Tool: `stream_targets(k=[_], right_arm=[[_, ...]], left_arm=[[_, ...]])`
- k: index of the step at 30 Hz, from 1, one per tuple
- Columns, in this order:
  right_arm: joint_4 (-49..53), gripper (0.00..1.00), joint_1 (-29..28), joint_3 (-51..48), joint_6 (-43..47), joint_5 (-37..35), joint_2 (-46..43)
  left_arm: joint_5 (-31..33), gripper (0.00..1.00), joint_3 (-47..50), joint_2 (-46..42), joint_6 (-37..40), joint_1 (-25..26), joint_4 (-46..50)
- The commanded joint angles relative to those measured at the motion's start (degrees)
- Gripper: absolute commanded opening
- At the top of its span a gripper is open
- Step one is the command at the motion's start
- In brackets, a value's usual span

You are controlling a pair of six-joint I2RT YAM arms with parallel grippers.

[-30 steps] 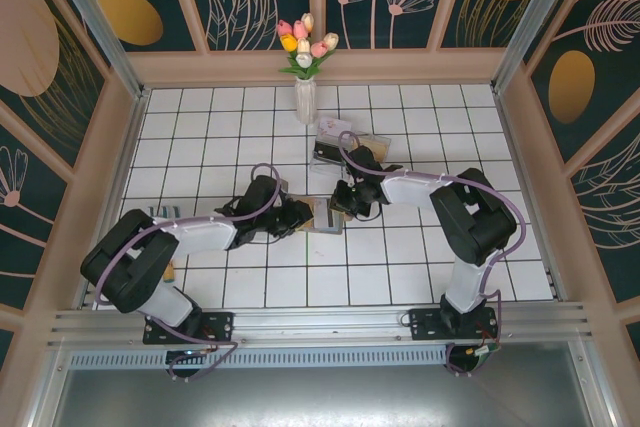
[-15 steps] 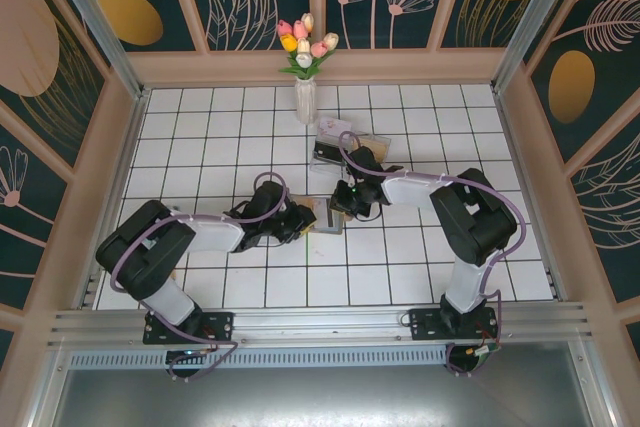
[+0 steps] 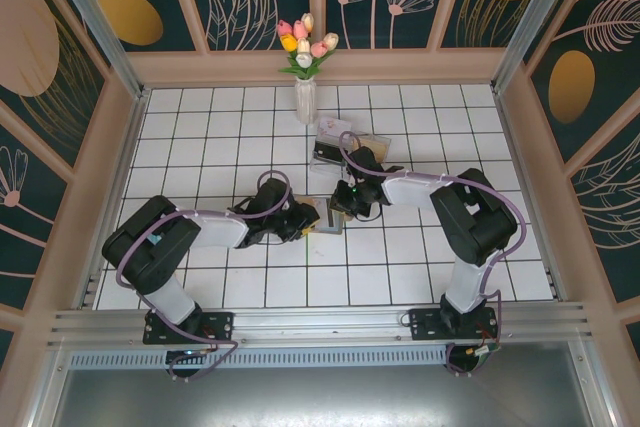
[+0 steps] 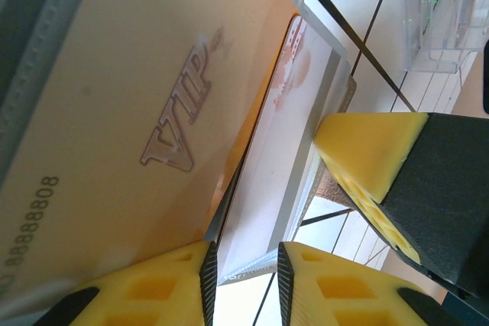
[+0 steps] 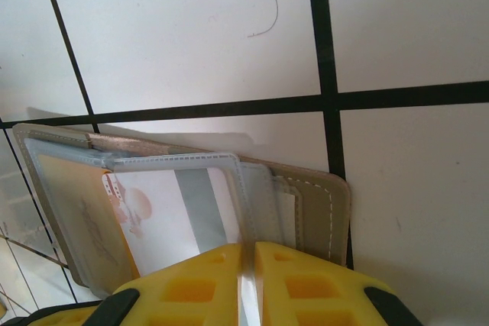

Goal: Take the credit cards out of the card holder

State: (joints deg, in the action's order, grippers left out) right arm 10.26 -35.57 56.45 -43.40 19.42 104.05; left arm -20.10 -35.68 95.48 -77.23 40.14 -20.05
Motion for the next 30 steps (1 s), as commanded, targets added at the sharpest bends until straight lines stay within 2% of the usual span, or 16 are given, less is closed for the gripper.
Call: stream_targets(k=[1,16,21,25,30], right_arm=[[3.36,0.15,-0.16,-3.12,0.59,-1.84,2.7],[3.19,0.16,0.07,-3.89,0.53,-2.01,2.29],[3.18,0.15,0.08,-3.89,0.51,-1.93,2.18],[3.13,0.16,0.13,-3.93,0.52,-1.79,2.29],[3.01,0.15,-0.08,-3.8,0.62,-1.49,2.5]], left_arm=[[3.59,0.31,-1.33,1.01,0.94,0.37,5.53],[8.93,0.32,-3.43,0.05,2.22,0.88,13.52],[4.66,0.3,-2.83,2.42,2.48,0.96,6.94],[3.1,0.23,-2.1,4.04,2.51,0.96,3.26],[1.82,0.22,-1.52,4.19,2.51,0.98,0.6]])
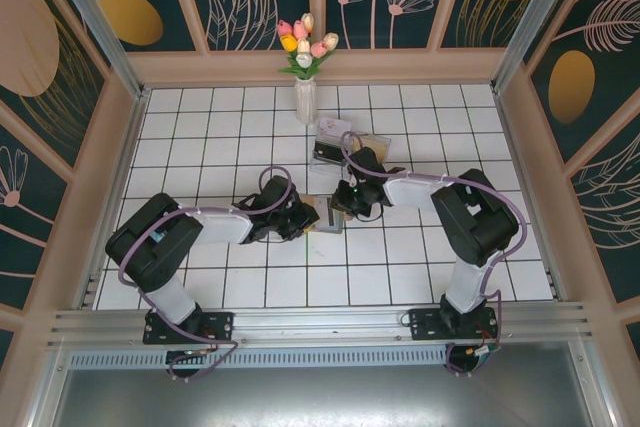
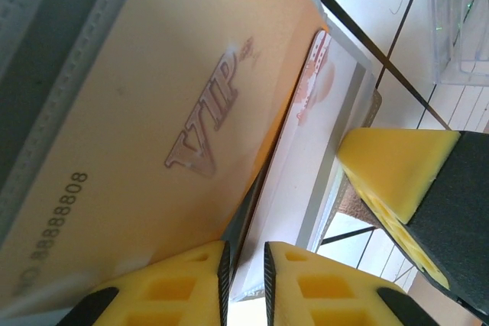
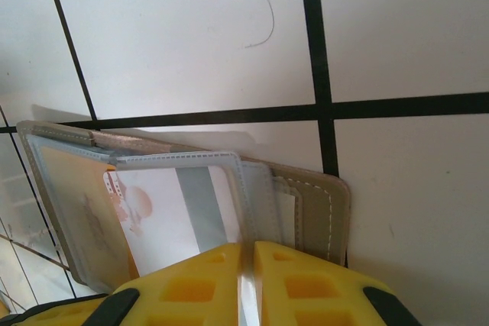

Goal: Take the credit cards out of the card holder

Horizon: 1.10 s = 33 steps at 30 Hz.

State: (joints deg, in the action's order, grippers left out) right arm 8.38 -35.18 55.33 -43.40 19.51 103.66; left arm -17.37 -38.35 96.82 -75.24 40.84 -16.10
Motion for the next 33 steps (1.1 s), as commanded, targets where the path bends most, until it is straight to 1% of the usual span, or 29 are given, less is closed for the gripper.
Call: stream_targets(k=[1,5,8,13,22,27,30,32,33], right_arm=[[4.86,0.16,-0.51,-2.75,0.69,-1.42,2.94],[4.89,0.14,-1.03,-2.52,1.03,-0.94,3.08],[4.81,0.12,-1.49,-2.6,1.34,-0.46,3.08],[4.3,0.12,-2.07,-2.85,1.73,0.3,3.01],[1.32,0.12,-2.79,-4.01,2.63,5.12,3.11],[0.72,0.12,-2.79,-4.29,2.18,6.02,2.65],[1.41,0.12,-2.68,-3.72,2.09,5.14,2.56],[2.28,0.12,-2.62,-3.32,2.09,3.92,2.46],[2.87,0.12,-2.62,-3.05,2.02,2.98,2.51]], left_arm=[[-0.98,0.22,1.17,3.02,0.45,0.24,-3.49],[-1.44,0.21,1.52,3.63,0.16,0.26,-4.82],[-1.15,0.18,1.52,3.31,0.37,0.27,-5.2],[-0.63,0.17,1.35,3.05,1.52,0.18,-5.68],[-2.06,0.15,2.44,2.23,2.12,0.08,-11.27],[-2.43,0.14,4.3,1.71,1.4,-0.35,-14.86],[-2.58,0.11,4.84,1.75,1.24,-0.5,-15.8],[-2.35,0.04,4.93,1.71,1.5,-0.69,-15.4],[-2.03,0.01,4.83,0.06,2.03,-0.84,-14.55]])
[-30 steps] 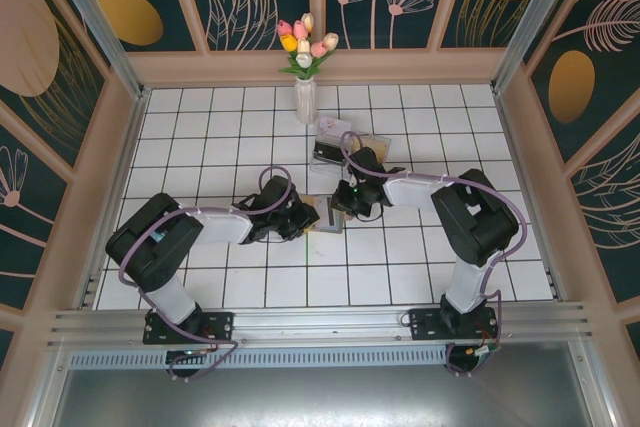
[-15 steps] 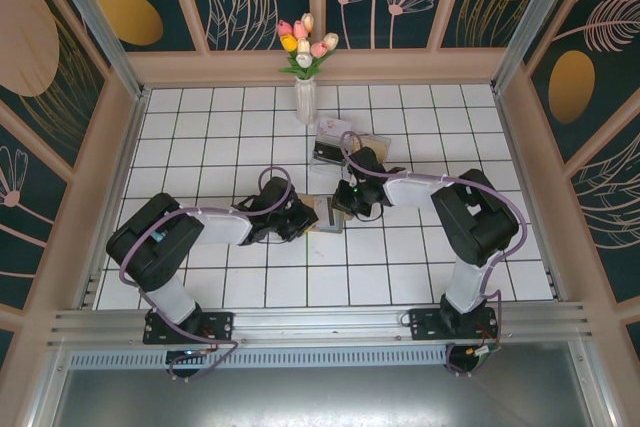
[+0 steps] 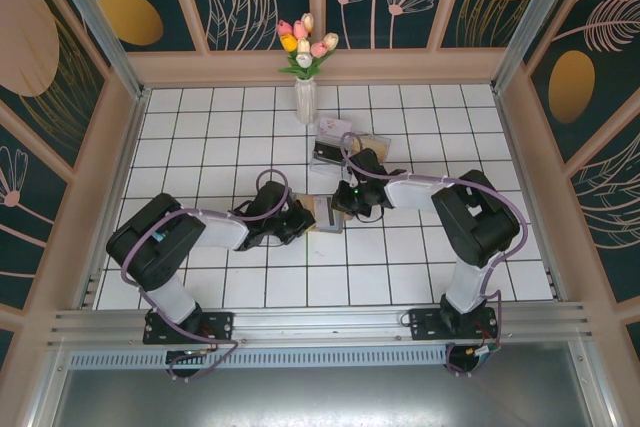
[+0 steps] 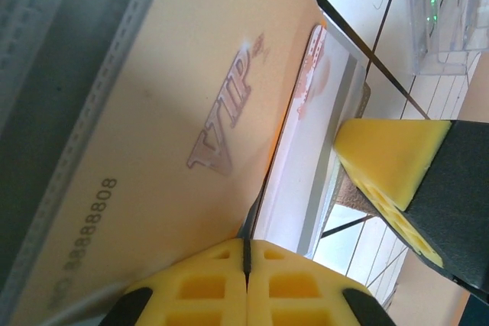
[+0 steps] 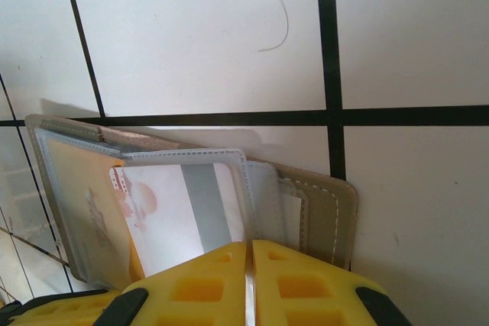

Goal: Take the credit cards out of the card holder

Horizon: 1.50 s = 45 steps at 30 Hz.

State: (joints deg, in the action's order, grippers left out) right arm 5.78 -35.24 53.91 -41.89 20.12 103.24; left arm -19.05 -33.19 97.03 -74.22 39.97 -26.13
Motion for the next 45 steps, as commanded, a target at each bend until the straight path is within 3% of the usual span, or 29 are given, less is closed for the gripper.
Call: stream_targets(k=[1,18,22,25,27,34,45], right_arm=[[6.2,0.12,-2.42,-1.34,0.43,1.27,2.79],[7.32,0.13,0.26,1.29,1.72,-2.48,-2.44],[7.26,0.19,0.01,2.34,1.83,-7.05,-7.62],[8.37,0.24,-1.25,3.57,1.12,-10.61,-9.89],[7.57,0.24,-2.61,3.93,-0.43,-8.95,-9.37],[1.5,0.21,-7.44,5.78,-8.87,-0.78,-2.88],[2.6,0.18,-7.56,10.09,-9.63,-1.17,4.86]], left_arm=[[0.15,0.0,-0.62,-0.68,1.77,0.03,-2.95],[7.53,0.0,-5.02,-8.73,13.64,-3.27,18.05],[9.11,0.15,-8.1,-9.21,18.71,-4.97,24.01],[10.52,0.21,-9.41,-8.82,21.01,-5.92,26.6],[10.2,0.22,-9.52,-8.16,21.43,-6.45,26.83],[8.16,0.19,-9.03,-5.69,21.38,-6.93,24.61],[8.79,0.1,-10.45,-1.77,22.23,-6.94,24.37]])
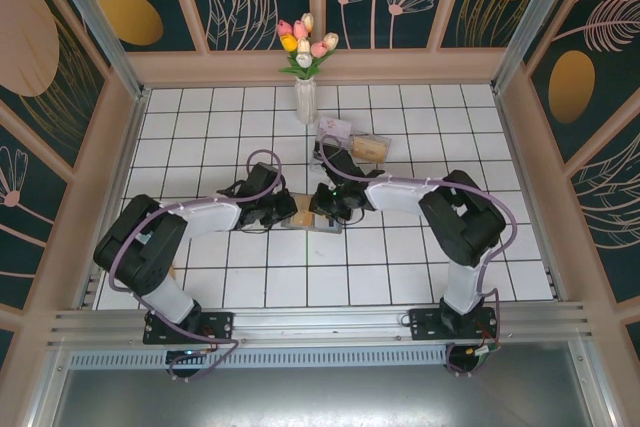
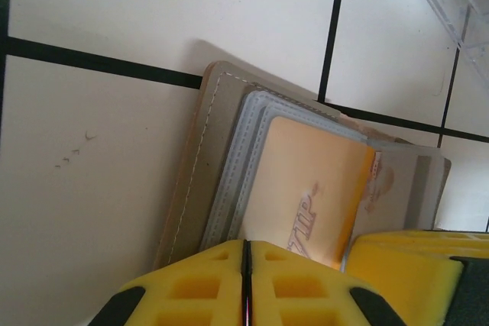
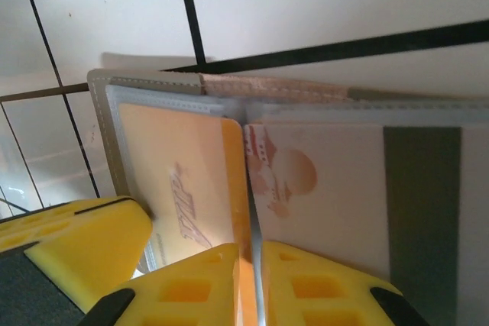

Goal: Take the credit cards out of the card holder

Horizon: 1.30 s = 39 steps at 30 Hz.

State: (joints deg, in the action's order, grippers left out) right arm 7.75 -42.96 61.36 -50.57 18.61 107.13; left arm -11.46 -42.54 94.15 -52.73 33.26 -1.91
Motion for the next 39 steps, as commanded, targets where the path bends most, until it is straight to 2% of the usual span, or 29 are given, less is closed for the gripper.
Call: stream_targets(k=[1,11,28,39], right_arm=[[1.34,0.18,0.16,2.96,-0.95,-0.01,1.38],[6.0,0.2,0.42,2.77,1.17,-2.98,2.55],[7.49,0.25,0.33,0.37,1.07,-4.54,0.51],[-4.47,0.15,1.77,-4.25,2.71,3.58,0.55]], left_arm=[[1.31,0.1,-0.9,1.49,0.49,-0.27,0.25],[4.57,0.08,0.48,2.84,-3.0,-0.24,4.4],[4.79,0.08,2.03,3.51,-5.27,-0.28,4.68],[3.71,0.08,2.01,3.67,-5.19,-0.29,4.51]])
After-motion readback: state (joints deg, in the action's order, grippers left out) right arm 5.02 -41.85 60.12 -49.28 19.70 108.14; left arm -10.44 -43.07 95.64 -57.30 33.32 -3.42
